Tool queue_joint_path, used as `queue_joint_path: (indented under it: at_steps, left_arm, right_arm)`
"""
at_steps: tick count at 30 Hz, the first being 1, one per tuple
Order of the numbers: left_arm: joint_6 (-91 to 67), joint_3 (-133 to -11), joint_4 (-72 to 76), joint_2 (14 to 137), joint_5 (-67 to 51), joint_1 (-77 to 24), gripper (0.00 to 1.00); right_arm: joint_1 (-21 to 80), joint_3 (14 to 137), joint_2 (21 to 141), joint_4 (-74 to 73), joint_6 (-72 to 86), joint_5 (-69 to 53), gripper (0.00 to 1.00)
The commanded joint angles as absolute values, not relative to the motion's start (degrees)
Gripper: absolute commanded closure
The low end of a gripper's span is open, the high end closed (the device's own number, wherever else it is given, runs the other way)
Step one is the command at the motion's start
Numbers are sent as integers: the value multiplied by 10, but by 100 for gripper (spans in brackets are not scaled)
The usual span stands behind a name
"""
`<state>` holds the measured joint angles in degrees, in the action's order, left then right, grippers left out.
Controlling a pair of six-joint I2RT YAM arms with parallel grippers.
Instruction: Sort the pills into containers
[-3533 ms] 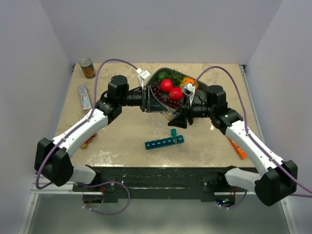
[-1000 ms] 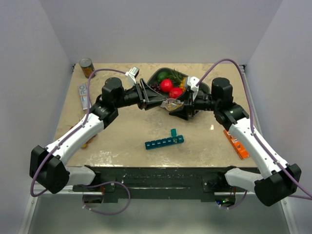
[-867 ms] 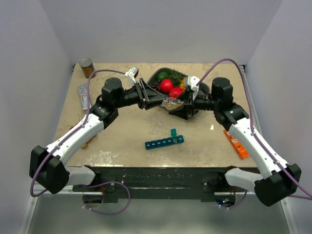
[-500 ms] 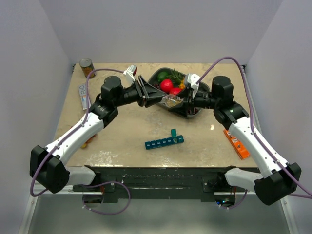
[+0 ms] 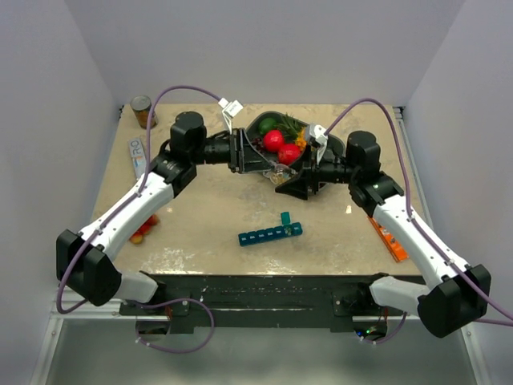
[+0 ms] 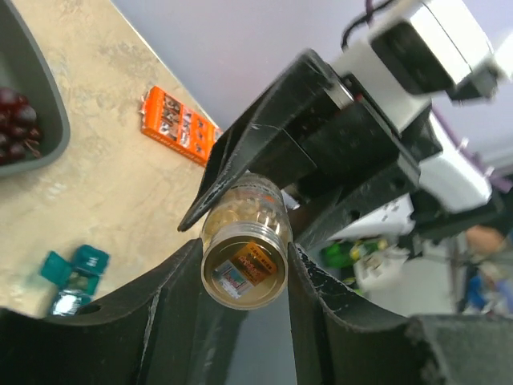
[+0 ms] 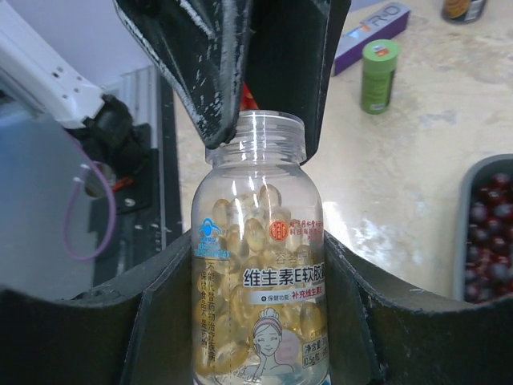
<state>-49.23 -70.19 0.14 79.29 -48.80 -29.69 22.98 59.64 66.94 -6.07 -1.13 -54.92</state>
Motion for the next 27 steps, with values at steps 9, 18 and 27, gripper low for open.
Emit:
queue_joint_path:
  at_steps: [9,18,27]
  left_arm:
    - [-191,-688,14,773,-617,-295,27]
    - [-385,-659,178,738,-577,-238,8]
    - [-324,-631,100,683,-575,-232,1]
  right_arm:
    - [241,535,646,178,186,-618,100]
    - [236,521,635,150,156,-613,100]
    - [229,529,635,150,147,-621,100]
